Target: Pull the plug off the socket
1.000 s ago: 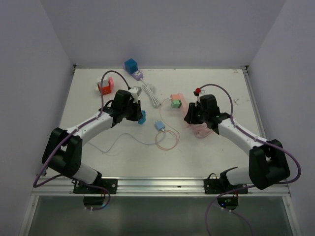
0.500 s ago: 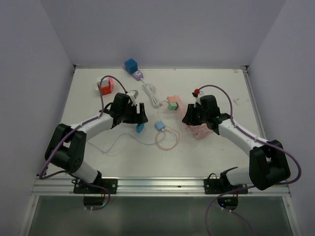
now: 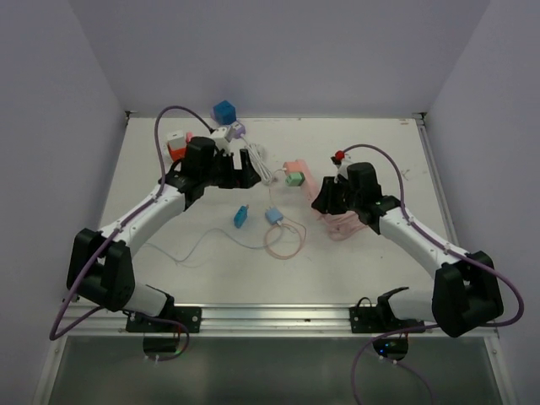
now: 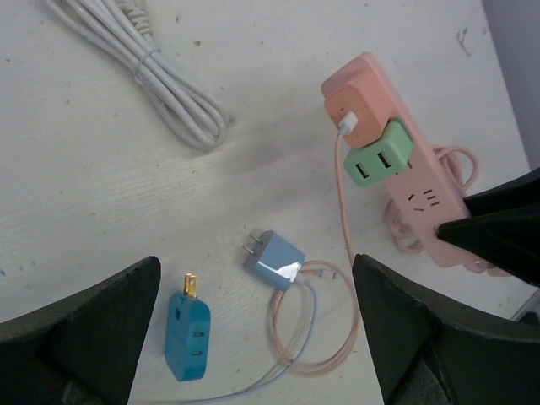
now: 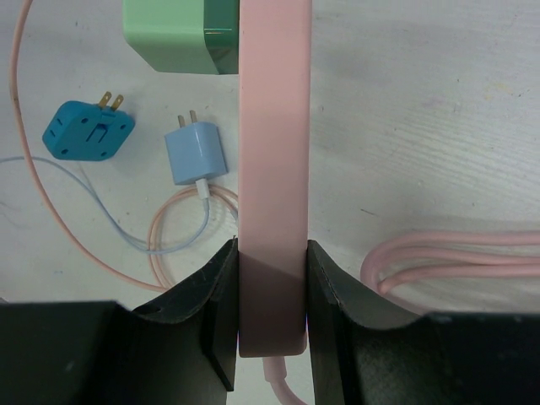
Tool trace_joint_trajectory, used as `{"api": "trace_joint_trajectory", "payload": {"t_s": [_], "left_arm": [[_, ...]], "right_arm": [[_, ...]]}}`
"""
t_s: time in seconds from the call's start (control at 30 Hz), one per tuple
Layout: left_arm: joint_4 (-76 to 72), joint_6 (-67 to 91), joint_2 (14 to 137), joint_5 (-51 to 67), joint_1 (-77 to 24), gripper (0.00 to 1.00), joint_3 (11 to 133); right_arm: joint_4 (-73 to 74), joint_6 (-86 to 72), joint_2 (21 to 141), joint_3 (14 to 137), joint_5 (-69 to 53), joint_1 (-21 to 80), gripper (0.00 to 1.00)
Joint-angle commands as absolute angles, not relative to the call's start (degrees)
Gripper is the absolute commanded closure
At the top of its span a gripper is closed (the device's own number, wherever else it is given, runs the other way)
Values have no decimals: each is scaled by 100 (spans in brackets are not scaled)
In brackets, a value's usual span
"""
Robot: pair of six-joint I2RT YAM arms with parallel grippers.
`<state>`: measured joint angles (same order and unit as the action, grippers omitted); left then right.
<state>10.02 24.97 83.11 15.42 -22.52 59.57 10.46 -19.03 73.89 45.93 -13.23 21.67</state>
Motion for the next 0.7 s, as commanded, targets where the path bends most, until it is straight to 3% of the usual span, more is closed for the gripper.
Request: {"api": "trace_joint_trajectory", "payload": {"t_s": [0.0, 0.4, 0.67], "left_arm": [[1116, 3547, 8086, 1652, -2267, 0, 6345], [1055, 4911, 8551, 695, -3646, 7, 7338], [616, 5676, 8929, 229, -4008, 11, 7128]], "right_arm": [[589, -1994, 7066, 4825, -1521, 2171, 100], [70, -2461, 6996, 4641, -1512, 2276, 100], [-246, -2795, 6742, 4378, -1406, 2355, 100]]}}
